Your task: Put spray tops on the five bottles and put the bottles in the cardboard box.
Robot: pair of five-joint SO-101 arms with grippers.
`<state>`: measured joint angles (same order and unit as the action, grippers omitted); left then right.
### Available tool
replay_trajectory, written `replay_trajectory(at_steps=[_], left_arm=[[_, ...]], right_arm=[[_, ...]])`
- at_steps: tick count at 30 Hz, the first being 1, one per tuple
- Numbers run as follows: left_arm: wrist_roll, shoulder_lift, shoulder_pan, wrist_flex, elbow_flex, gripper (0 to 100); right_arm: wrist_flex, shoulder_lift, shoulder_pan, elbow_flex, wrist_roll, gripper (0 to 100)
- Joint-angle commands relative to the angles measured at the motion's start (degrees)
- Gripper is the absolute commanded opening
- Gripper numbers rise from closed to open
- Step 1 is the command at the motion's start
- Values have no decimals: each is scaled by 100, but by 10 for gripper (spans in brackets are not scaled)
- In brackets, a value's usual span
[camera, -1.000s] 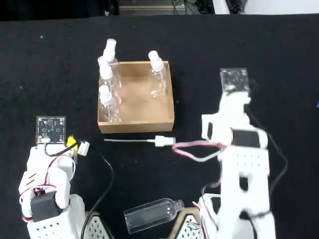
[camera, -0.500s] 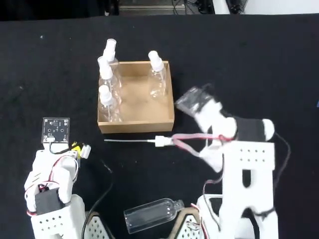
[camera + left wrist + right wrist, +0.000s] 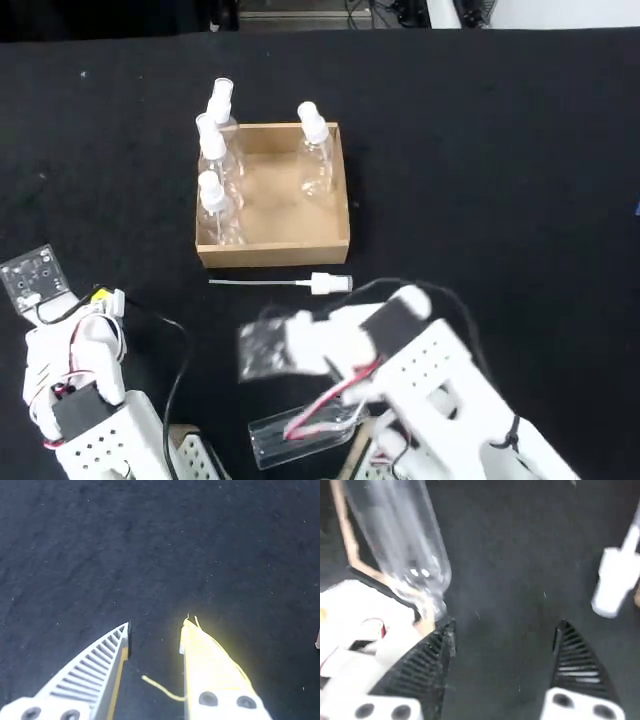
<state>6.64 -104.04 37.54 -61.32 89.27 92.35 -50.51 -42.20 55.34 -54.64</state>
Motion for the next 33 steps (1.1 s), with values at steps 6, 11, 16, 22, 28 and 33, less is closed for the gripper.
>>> replay_trajectory(at_steps=[6, 11, 16, 22, 28, 33], left_arm=[[-79, -35, 646, 387, -57, 168], [-352, -35, 963, 519, -84, 170], [-580, -35, 1253, 747, -57, 170], [-580, -35, 1262, 826, -40, 169], [-580, -35, 1270, 923, 48, 169], [-580, -35, 1420, 985, 57, 168]], right_arm=[[-141, -119, -1407, -4, 193, 283], [-211, -101, -1776, -189, 448, 286], [-237, -40, -1776, -435, 905, 286], [-176, 1007, -1767, -1103, 1811, 286], [264, 1341, -1899, -1604, 2409, 286], [88, 1218, -2277, -1200, 2857, 283]])
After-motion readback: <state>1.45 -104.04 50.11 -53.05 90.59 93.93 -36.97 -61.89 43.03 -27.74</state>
